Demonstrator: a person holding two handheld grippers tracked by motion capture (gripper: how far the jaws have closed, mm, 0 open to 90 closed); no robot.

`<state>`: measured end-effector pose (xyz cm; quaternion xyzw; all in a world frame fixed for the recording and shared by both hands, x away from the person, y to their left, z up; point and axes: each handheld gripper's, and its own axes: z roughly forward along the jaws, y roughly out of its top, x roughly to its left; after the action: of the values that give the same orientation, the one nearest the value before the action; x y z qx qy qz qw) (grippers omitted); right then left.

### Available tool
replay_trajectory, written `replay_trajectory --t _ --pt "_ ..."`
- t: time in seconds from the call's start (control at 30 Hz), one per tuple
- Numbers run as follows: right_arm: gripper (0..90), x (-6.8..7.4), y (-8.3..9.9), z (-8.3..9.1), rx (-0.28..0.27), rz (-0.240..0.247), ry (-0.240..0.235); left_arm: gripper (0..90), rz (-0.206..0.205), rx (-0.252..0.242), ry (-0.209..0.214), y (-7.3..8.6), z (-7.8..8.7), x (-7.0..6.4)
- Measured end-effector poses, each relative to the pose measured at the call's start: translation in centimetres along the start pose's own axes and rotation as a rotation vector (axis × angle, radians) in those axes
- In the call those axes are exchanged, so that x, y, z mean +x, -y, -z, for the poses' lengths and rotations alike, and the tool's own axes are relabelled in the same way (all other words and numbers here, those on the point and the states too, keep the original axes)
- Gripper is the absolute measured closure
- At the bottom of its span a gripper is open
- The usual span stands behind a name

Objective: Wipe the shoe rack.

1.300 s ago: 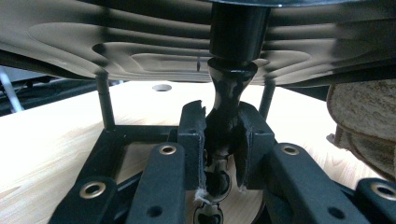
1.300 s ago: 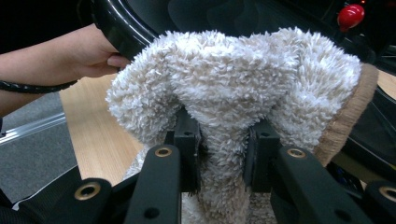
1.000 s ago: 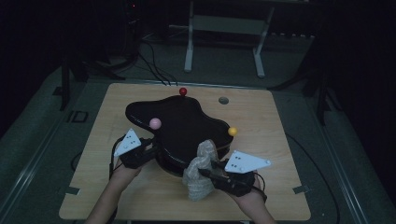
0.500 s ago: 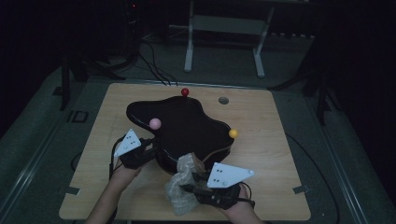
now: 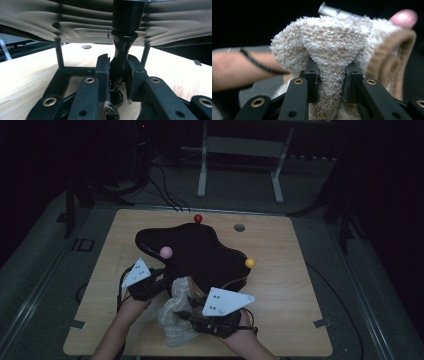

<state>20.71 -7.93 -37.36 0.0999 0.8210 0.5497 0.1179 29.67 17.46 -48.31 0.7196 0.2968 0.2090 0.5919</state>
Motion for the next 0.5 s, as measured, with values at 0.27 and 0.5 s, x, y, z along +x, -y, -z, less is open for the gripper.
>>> replay_trajectory --t 0.27,0.5 --pt "70.6 0.2 1.1 -1.0 0.04 -0.001 -0.011 74.4 0.005 -0.005 0.006 0.1 0.0 0.0" --pt "70.5 -0.9 0.2 1.7 -0.033 -0.025 0.04 74.4 0.003 -0.003 0.007 0.0 0.0 0.1"
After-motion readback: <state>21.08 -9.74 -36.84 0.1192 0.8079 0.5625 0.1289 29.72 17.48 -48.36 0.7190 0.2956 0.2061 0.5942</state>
